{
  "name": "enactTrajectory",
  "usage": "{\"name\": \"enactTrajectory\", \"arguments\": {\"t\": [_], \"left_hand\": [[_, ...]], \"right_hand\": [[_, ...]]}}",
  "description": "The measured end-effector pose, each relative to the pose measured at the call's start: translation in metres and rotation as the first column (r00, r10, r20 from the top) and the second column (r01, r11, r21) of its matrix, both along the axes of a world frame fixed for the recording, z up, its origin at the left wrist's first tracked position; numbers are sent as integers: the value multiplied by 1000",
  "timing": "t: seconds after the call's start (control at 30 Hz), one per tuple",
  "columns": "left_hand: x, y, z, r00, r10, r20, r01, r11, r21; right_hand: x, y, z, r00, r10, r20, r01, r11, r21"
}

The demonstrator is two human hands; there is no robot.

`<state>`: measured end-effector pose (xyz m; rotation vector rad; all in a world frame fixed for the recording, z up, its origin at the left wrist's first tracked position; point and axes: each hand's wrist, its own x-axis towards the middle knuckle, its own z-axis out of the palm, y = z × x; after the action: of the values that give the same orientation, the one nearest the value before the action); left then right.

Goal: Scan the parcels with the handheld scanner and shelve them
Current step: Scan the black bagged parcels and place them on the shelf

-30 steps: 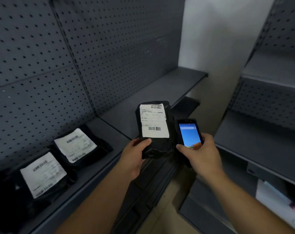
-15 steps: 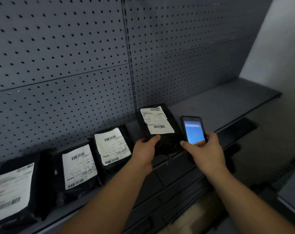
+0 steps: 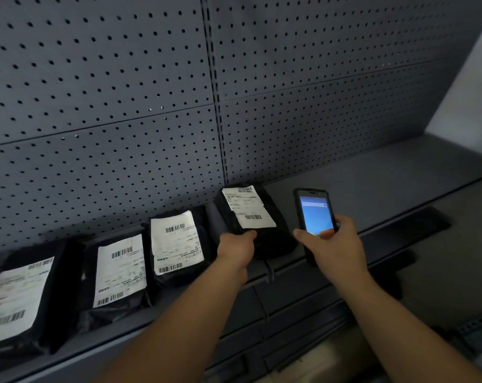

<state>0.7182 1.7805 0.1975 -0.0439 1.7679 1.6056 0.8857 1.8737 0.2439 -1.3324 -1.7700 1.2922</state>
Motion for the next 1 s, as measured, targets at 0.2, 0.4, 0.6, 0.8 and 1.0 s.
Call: {"name": "enactTrajectory", "arguments": {"t": [0.2, 0.4, 0.6, 0.8, 1.0], "left_hand": [[7, -1, 14, 996, 2, -87, -9, 997, -74], [17, -11, 38, 969, -21, -246, -11, 992, -128], [28, -30, 55, 878, -110, -465, 25, 982, -185], [36, -64, 56, 791, -139, -596, -33, 963, -267], [47, -108, 58, 718, -184, -672, -73, 939, -335]], "right_hand": [[5, 3, -2, 999, 48, 9, -48, 999, 1], [5, -3, -1, 993, 117, -2, -117, 993, 10], [4, -16, -3, 982, 188, -11, -188, 982, 3], [4, -32, -8, 964, 267, -1, -267, 964, -12], [1, -55, -11, 938, 346, 29, -346, 938, 19]]}}
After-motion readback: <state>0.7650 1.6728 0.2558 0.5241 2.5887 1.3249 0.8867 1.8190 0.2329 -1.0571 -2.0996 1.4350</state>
